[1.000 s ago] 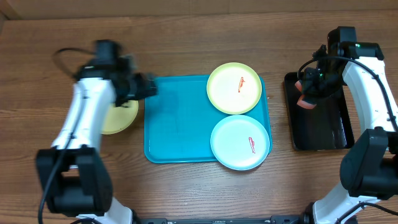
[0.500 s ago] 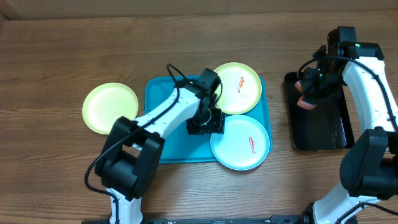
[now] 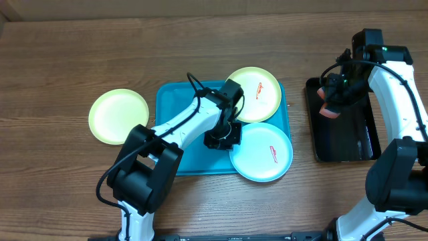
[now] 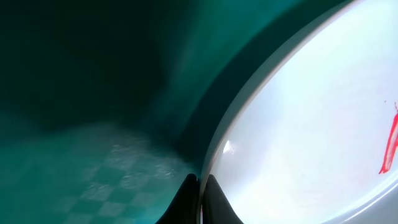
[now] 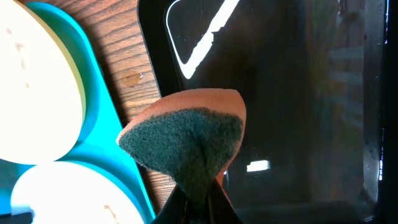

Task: Clean dirty plates on tray and stack at the side
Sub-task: 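Slide the light-blue plate toward tray center with left gripper, then scrub the light-blue plate with the sponge while left gripper holds it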

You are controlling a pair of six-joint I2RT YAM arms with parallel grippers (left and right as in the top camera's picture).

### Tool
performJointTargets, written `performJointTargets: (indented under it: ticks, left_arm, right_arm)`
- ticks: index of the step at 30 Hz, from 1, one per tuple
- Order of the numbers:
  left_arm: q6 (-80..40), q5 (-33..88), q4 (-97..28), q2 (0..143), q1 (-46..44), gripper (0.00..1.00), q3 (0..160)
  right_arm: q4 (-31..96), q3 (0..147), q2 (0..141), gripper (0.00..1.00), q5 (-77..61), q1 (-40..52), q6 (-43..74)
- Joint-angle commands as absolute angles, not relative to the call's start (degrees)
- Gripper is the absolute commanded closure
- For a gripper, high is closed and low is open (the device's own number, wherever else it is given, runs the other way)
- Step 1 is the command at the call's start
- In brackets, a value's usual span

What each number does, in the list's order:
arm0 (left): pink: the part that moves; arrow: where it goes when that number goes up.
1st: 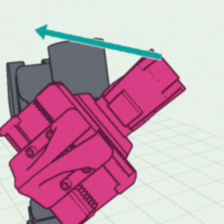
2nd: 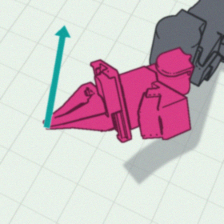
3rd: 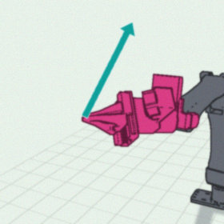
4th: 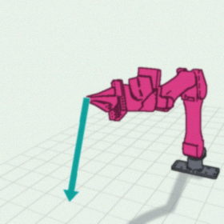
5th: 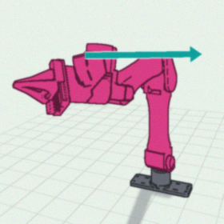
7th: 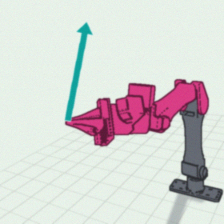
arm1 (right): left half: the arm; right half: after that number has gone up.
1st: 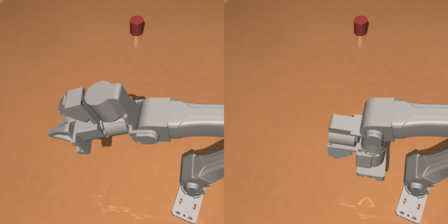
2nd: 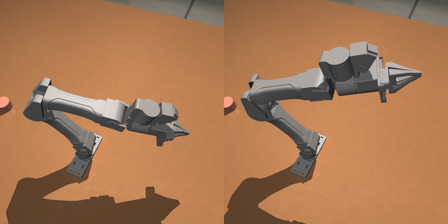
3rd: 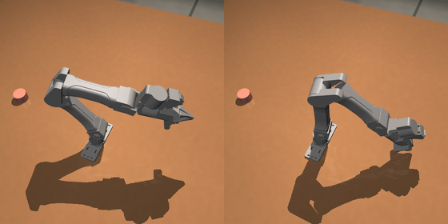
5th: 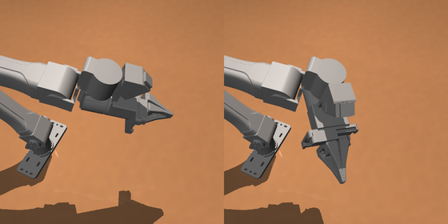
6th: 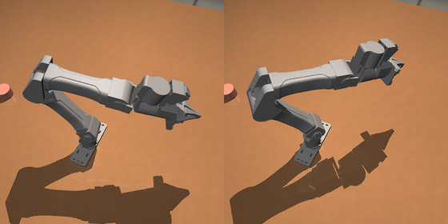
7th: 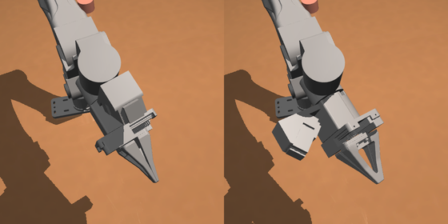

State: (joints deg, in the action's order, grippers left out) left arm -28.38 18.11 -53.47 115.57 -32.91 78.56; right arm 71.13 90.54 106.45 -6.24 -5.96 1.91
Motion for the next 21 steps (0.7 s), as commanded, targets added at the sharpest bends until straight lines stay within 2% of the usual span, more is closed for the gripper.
performJointTargets:
  ticks: [1,7,11,16,21]
  left_arm:
    - [-26.5,17.3,-55.9,116.5,-29.3,0.96,80.2]
    - [-17.6,12.8,-61.5,116.5,-22.8,0.96,81.4]
    - [-11.5,6.0,-62.7,116.5,-19.9,0.96,81.4]
    - [-11.5,0.6,-62.8,116.5,-18.7,0.96,81.4]
    - [-12.3,0.4,-62.7,116.5,-15.9,0.96,81.4]
  right_arm:
    - [70.8,91.1,105.6,0.96,-9.2,-6.0,2.2]
    - [70.8,91.2,105.6,0.96,-14.3,-3.3,2.1]
    - [69.3,91.2,105.6,0.96,-14.3,4.8,4.7]
    - [64.4,91.1,105.7,0.96,-14.3,15.5,10.5]
    - [57.6,91.1,106.5,0.96,-10.5,26.2,15.8]
